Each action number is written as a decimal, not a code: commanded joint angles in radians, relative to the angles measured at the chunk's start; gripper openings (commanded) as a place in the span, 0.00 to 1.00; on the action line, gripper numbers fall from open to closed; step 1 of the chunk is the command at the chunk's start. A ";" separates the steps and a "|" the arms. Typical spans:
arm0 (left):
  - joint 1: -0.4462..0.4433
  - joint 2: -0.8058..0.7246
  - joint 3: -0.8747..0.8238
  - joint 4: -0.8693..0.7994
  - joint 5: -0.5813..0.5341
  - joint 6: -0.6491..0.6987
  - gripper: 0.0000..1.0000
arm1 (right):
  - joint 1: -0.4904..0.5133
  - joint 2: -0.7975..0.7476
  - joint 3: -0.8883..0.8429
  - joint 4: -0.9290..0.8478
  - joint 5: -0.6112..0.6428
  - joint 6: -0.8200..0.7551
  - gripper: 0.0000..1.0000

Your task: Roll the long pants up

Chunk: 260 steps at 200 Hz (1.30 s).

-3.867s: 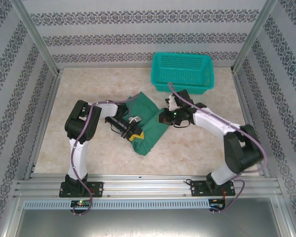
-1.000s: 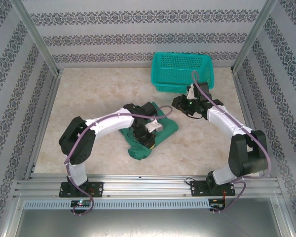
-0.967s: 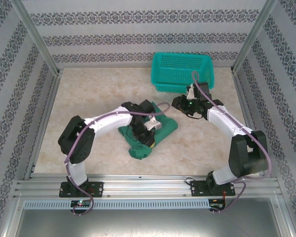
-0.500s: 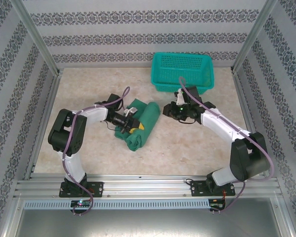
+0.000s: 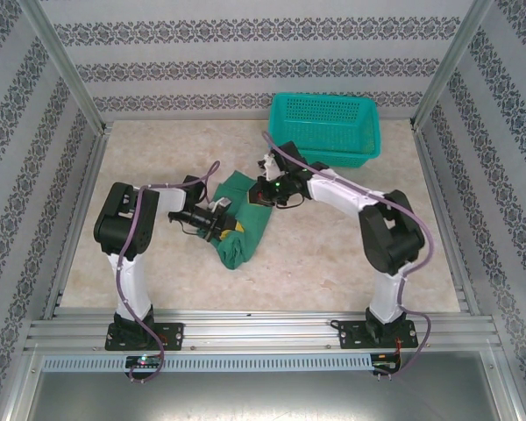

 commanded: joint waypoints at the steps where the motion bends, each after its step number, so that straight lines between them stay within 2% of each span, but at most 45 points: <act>1: 0.024 0.009 0.052 -0.100 -0.147 0.106 0.09 | -0.010 0.143 0.059 -0.043 -0.045 0.001 0.01; 20: 0.014 -0.088 0.074 -0.157 -0.205 0.169 0.21 | -0.012 0.230 0.094 -0.066 -0.037 0.011 0.00; 29: 0.001 -0.161 0.077 -0.174 -0.271 0.186 0.28 | -0.011 0.254 0.101 -0.070 -0.027 0.026 0.00; 43: -0.040 -0.292 0.079 -0.193 -0.384 0.213 0.32 | -0.011 0.279 0.105 -0.067 -0.023 0.043 0.00; 59: -0.133 -0.429 0.085 -0.232 -0.624 0.238 0.36 | -0.010 0.295 0.112 -0.085 -0.005 0.047 0.00; 70: -0.236 -0.497 0.078 -0.244 -0.819 0.256 0.36 | -0.010 0.302 0.116 -0.102 0.006 0.044 0.00; 95: -0.461 -0.525 0.039 -0.231 -1.143 0.274 0.37 | -0.010 0.296 0.085 -0.082 0.001 0.051 0.00; 101: -0.480 -0.506 0.031 -0.224 -1.147 0.272 0.36 | -0.009 0.291 0.071 -0.069 -0.001 0.056 0.00; 120: -0.497 -0.431 0.004 -0.187 -1.177 0.238 0.17 | -0.008 0.280 0.041 -0.046 -0.001 0.065 0.00; 131: -0.495 -0.397 -0.005 -0.182 -1.270 0.194 0.06 | -0.010 0.277 0.024 -0.033 -0.002 0.068 0.00; 146: -0.450 -0.407 -0.044 -0.178 -1.355 0.128 0.05 | -0.010 0.269 0.000 -0.018 0.002 0.073 0.00; 154: -0.377 -0.417 -0.075 -0.175 -1.308 0.080 0.09 | -0.010 0.267 -0.012 -0.013 0.001 0.073 0.00; 169: -0.196 -0.382 -0.131 -0.174 -1.149 0.021 0.08 | -0.012 0.262 -0.030 -0.003 -0.002 0.073 0.00; 176: -0.155 -0.362 -0.148 -0.166 -1.100 0.030 0.06 | -0.013 0.260 -0.035 -0.004 -0.003 0.072 0.00; 183: -0.154 -0.355 -0.142 -0.179 -1.113 0.042 0.04 | -0.015 0.257 -0.040 -0.006 -0.003 0.070 0.00; 200: -0.239 -0.420 -0.097 -0.208 -1.179 0.088 0.06 | -0.016 0.243 -0.053 -0.016 0.007 0.064 0.00; 218: -0.434 -0.514 -0.032 -0.237 -1.404 0.174 0.21 | -0.018 0.234 -0.068 -0.013 0.013 0.064 0.00; 231: -0.560 -0.538 0.002 -0.247 -1.527 0.239 0.32 | -0.017 0.236 -0.072 -0.017 0.019 0.066 0.00; 260: -0.708 -0.467 0.023 -0.263 -1.641 0.341 0.43 | -0.019 0.237 -0.086 -0.024 0.011 0.062 0.00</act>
